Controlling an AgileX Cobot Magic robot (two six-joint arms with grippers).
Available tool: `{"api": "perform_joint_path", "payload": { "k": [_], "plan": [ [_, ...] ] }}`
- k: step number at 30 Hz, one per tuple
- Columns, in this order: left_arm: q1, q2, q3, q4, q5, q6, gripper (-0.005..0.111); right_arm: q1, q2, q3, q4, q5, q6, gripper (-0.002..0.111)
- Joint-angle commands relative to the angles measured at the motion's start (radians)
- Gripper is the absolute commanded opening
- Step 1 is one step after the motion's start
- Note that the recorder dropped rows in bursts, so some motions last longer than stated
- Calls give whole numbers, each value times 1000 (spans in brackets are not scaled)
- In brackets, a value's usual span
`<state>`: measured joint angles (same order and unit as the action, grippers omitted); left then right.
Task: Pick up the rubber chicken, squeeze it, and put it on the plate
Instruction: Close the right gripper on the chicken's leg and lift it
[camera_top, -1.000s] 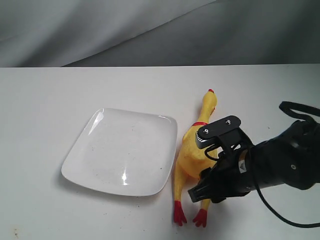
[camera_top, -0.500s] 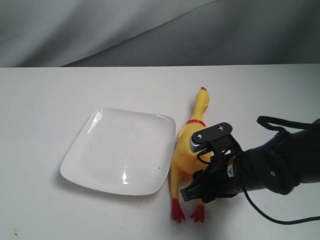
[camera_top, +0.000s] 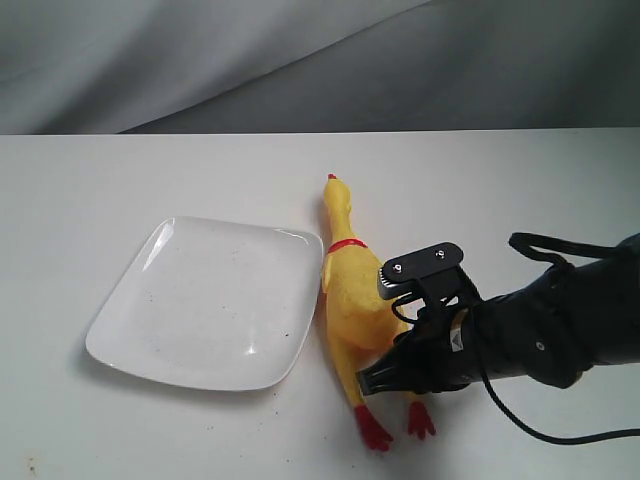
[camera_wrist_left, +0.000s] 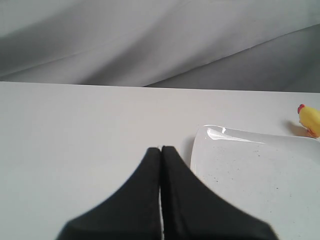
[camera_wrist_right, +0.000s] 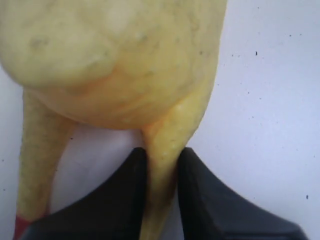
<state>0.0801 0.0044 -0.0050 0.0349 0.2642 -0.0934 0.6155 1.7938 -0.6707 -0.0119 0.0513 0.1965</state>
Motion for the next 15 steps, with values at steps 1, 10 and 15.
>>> {"api": "perform_joint_path", "payload": {
  "k": [1,10,15],
  "plan": [
    [1,-4,5,1,2,-4,0,3,-19,5,-26,31,-11,0],
    [1,-4,5,1,2,-4,0,3,-283,5,-51,132,-11,0],
    [1,-4,5,1,2,-4,0,3,-488,5,-95,245,-11,0]
  ]
}}
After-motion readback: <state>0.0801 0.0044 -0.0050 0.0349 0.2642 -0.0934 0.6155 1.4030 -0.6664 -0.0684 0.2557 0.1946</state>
